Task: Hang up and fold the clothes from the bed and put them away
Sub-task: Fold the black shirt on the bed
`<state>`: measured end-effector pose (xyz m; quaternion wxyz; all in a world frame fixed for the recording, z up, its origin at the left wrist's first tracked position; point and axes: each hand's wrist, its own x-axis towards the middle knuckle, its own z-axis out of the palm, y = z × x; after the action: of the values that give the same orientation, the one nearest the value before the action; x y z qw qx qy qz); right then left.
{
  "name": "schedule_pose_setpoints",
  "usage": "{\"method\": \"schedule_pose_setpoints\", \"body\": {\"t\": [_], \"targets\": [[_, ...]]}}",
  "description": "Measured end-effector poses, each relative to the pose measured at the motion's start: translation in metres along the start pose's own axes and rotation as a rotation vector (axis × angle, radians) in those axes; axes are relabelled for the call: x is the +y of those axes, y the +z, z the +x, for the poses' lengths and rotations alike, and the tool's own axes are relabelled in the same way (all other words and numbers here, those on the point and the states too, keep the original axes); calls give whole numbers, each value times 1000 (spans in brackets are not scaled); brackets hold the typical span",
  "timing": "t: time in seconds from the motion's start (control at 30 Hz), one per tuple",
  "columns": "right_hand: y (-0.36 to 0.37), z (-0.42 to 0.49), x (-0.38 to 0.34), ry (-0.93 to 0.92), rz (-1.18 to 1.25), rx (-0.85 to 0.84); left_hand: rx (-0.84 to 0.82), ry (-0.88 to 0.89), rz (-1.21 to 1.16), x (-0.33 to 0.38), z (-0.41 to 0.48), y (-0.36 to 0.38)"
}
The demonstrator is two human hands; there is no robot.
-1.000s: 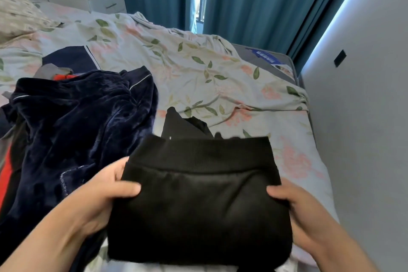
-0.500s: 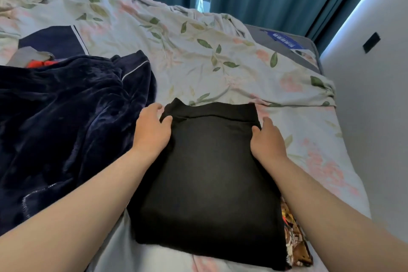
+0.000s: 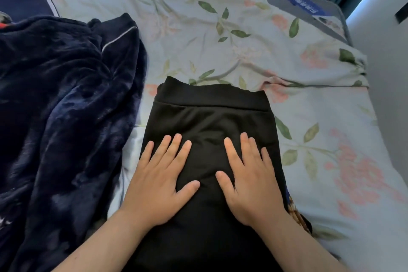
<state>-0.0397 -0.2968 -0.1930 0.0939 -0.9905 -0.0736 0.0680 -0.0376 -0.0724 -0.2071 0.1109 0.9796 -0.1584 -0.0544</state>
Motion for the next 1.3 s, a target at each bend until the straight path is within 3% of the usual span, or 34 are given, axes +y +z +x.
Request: {"method": "schedule_pose_setpoints", "body": {"t": [0.23,0.33,0.43,0.5,0.6,0.7,0.83,0.93,1.0,1.17,1.3], "targets": [[-23,-7,-4,-6,89,9,76,-52,-139,5,-6,-17],[-43,-36,5,72,350,84,204,-375,-412,10,-37,-26],[-51,-88,21,32,330,134,202,-548,-658,5,-90,-25],[-49,-117,29,-115,173,105,115,-436,-643,5,-125,-24],[-43,-143,41,-314,-69,21,-82,-158,-318,8,-152,-22],[-48,-155,58,-205,-132,-37,-15,-98,-220,4,-145,-22],[-71,-160,48,-68,80,-79,92,-122,-235,8,-129,-50],[-127,-150,31,46,306,53,323,-206,-599,11,-126,-102],[-177,-146,20,93,454,179,328,-269,-888,5,-122,-148],[-284,-137,2,98,937,375,378,-35,-1142,4,-106,-263],[-326,-96,7,105,1211,223,369,-80,-1352,5,-65,-295]]}}
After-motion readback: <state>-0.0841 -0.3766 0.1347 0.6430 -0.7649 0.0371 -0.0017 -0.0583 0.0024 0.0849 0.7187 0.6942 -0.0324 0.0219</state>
